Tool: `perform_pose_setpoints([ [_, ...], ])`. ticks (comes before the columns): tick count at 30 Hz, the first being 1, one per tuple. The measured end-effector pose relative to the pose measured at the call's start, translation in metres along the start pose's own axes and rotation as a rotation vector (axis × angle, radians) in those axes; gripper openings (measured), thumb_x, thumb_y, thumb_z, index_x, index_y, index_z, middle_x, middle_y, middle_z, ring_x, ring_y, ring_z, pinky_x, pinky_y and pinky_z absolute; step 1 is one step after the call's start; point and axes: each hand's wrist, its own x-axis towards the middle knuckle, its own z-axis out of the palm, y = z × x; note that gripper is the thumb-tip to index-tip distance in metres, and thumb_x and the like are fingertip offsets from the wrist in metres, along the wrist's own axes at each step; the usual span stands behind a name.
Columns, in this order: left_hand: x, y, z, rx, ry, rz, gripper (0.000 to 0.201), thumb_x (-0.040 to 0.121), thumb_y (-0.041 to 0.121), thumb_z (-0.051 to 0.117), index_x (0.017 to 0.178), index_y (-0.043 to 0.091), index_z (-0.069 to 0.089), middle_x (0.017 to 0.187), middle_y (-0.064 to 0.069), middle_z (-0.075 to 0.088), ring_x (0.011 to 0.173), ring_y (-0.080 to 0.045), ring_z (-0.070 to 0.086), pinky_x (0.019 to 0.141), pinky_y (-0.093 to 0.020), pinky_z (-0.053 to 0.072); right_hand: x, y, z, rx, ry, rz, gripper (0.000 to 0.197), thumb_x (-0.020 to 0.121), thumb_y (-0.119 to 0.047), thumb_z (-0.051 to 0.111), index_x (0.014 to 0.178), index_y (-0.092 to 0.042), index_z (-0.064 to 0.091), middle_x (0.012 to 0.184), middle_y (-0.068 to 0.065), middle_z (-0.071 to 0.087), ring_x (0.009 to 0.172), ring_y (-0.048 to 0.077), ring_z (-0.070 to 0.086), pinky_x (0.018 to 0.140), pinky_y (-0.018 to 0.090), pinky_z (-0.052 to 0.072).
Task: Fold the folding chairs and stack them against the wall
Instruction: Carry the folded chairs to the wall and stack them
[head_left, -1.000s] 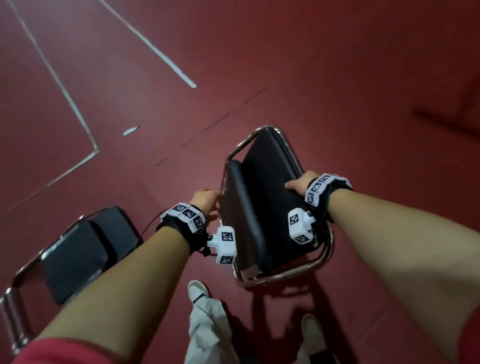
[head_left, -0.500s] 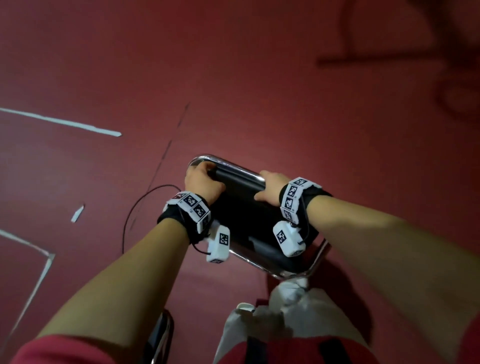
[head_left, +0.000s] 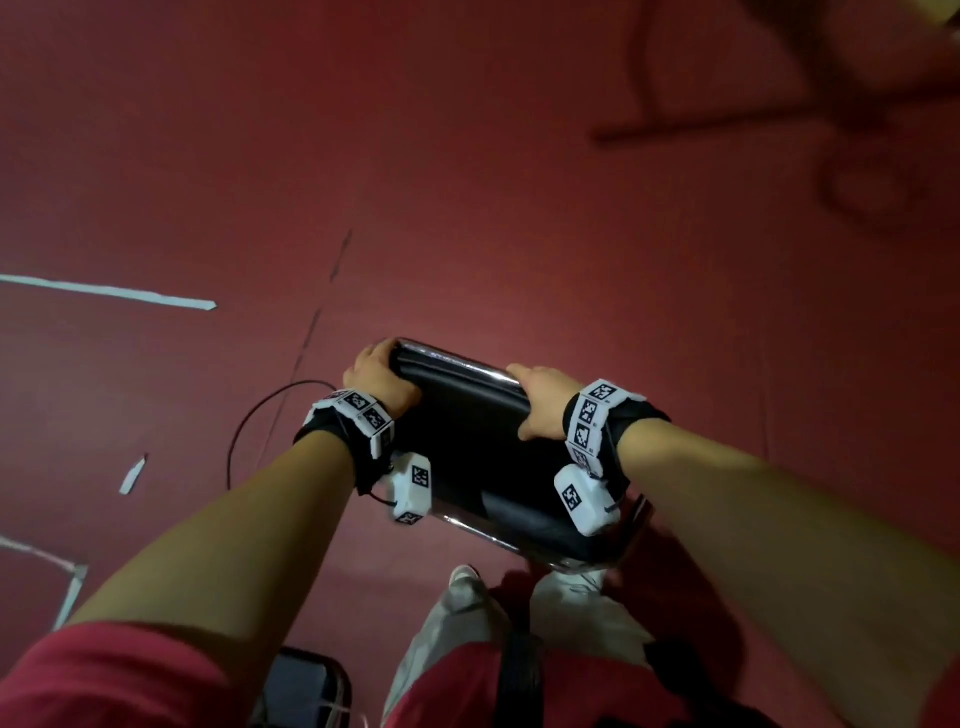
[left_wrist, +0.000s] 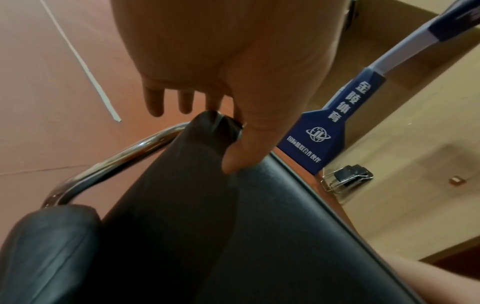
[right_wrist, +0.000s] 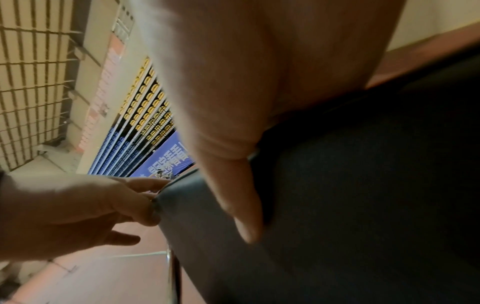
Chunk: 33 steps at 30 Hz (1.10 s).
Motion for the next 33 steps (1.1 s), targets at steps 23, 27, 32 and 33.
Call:
perform_pose_setpoints([
  [23,0.059,-0.051,0.0,-0.387,-0.144,0.037,0.074,0.075,0.001,0.07,0.14,0.019,0.038,0.127,-0.012,0.057,0.104,-0.029,0.06,0.082,-0.032,0.049,-0.095,0.059,0.116,1.003,0.759,0.605,0.099,0.059,-0.047,0.09,0.143,-0.033,0.039,0.14,0.001,0.05,0.129,0.021,0.049,0.108,0.041,0.042],
  [27,0.058,-0.062,0.006,-0.424,-0.143,0.022,0.078,0.073,-0.003,0.072,0.142,0.014,0.039,0.127,-0.008,0.056,0.108,-0.024,0.057,0.091,-0.031,0.048,-0.095,0.062,0.128,1.077,0.815,0.576,0.1,0.048,-0.061,0.085,0.135,-0.032,0.045,0.13,-0.003,0.059,0.121,0.017,0.056,0.106,0.043,0.045],
  [32,0.056,-0.069,0.017,-0.415,-0.09,-0.028,0.075,0.072,-0.003,0.071,0.139,0.011,0.041,0.122,-0.014,0.058,0.111,-0.033,0.058,0.093,-0.037,0.049,-0.099,0.06,0.131,1.19,0.843,0.504,0.078,0.072,-0.028,0.087,0.134,-0.03,0.04,0.131,-0.002,0.057,0.124,0.017,0.055,0.107,0.039,0.045],
  [33,0.055,-0.068,0.019,-0.448,-0.102,-0.041,0.073,0.075,-0.006,0.067,0.14,0.011,0.039,0.12,-0.014,0.057,0.109,-0.032,0.058,0.091,-0.036,0.047,-0.098,0.062,0.133,1.206,0.845,0.498,0.08,0.069,-0.034,0.088,0.132,-0.034,0.039,0.132,-0.003,0.057,0.124,0.016,0.054,0.107,0.041,0.045],
])
